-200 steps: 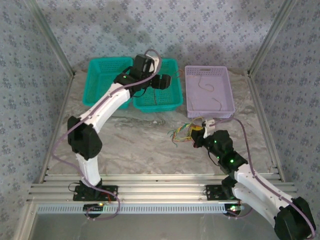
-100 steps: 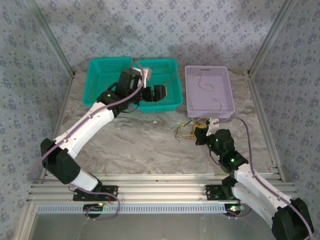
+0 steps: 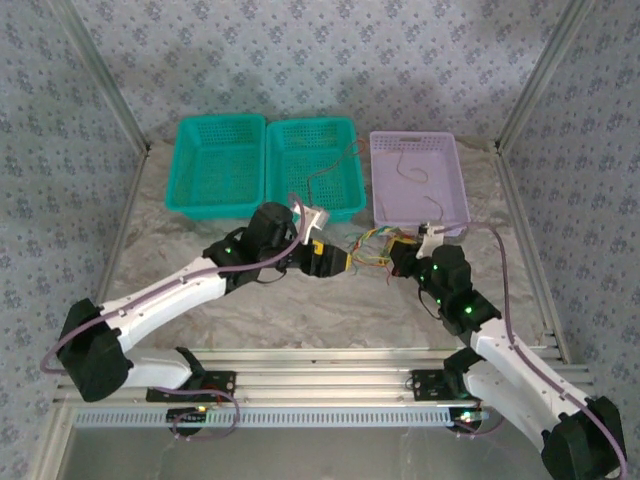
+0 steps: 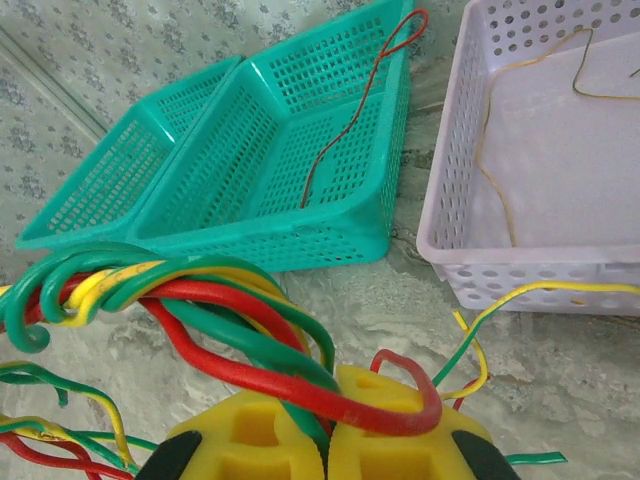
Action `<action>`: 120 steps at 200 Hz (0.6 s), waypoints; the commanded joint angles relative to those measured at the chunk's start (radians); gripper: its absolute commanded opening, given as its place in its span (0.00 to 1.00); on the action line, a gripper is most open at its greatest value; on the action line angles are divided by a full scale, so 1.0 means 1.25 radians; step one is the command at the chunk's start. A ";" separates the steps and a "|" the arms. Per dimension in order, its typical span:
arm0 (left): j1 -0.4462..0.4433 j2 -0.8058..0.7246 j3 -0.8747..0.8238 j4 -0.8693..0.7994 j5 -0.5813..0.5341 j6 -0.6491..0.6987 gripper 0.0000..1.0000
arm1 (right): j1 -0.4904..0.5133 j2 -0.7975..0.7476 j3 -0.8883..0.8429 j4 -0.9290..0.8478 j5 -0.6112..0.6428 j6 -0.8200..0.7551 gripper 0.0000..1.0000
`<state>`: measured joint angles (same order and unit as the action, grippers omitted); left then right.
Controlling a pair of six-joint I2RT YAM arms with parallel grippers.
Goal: Untangle the cables
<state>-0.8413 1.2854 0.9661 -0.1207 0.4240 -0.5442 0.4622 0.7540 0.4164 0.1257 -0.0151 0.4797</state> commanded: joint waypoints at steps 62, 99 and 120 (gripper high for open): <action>-0.044 0.039 0.019 -0.023 -0.103 0.076 0.70 | 0.017 0.023 0.092 -0.074 -0.085 0.058 0.00; -0.045 0.055 0.040 -0.046 -0.175 0.074 0.66 | 0.038 0.024 0.100 -0.087 -0.084 0.046 0.00; -0.045 0.044 0.038 -0.031 -0.186 0.061 0.65 | 0.043 0.029 0.100 -0.097 -0.081 0.035 0.00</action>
<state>-0.8906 1.3560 0.9672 -0.1638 0.2451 -0.4683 0.5072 0.7868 0.5022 0.0208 -0.1036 0.5346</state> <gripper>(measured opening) 0.659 0.056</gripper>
